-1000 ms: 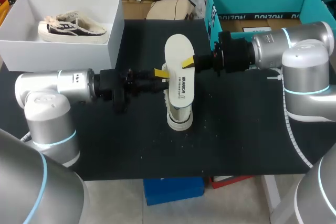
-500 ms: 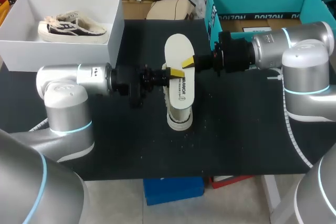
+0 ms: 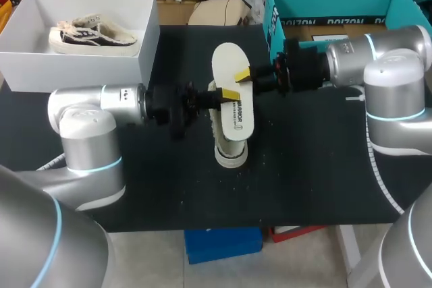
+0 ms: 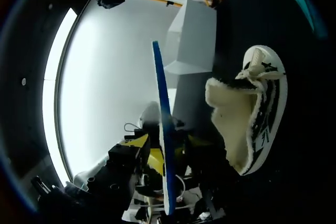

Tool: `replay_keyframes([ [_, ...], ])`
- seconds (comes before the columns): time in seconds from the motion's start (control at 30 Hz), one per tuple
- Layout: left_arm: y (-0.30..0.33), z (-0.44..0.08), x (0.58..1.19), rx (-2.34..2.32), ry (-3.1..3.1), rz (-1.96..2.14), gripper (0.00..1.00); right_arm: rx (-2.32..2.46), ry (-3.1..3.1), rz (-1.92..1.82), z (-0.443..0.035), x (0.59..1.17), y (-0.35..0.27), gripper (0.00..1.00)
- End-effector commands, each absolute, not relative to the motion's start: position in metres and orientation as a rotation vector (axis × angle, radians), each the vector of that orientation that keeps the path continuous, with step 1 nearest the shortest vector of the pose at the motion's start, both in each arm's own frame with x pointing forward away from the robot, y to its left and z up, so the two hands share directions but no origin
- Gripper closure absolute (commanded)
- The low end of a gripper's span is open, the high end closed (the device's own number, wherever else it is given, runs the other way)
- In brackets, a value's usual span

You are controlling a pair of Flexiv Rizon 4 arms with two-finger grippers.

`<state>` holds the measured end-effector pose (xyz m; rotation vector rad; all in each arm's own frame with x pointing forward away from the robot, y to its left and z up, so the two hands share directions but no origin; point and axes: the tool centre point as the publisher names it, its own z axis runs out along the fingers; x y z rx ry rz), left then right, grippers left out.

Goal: Take the shoe out of the shoebox, open the shoe tongue, remove and reinsert the insole, then place the shoe into the shoebox

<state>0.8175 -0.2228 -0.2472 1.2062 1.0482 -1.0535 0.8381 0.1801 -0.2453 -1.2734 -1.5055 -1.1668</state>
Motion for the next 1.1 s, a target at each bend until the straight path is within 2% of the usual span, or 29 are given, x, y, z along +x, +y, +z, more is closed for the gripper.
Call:
replay_keyframes([
  [0.03, -0.202, -0.247, 0.79, 1.175, 1.132, -1.041, 1.0, -1.321, -1.553, -1.159, -0.233, 0.832, 0.171, 0.0],
  [0.7, -0.154, -0.264, 0.723, 1.308, 1.457, -0.969, 1.0, -1.593, -2.167, -1.12, -0.206, 0.804, 0.116, 0.0],
  [1.1, -0.154, -0.264, 0.712, 1.339, 1.463, -1.041, 1.0, -1.661, -2.151, -1.146, -0.205, 0.785, 0.105, 0.0],
])
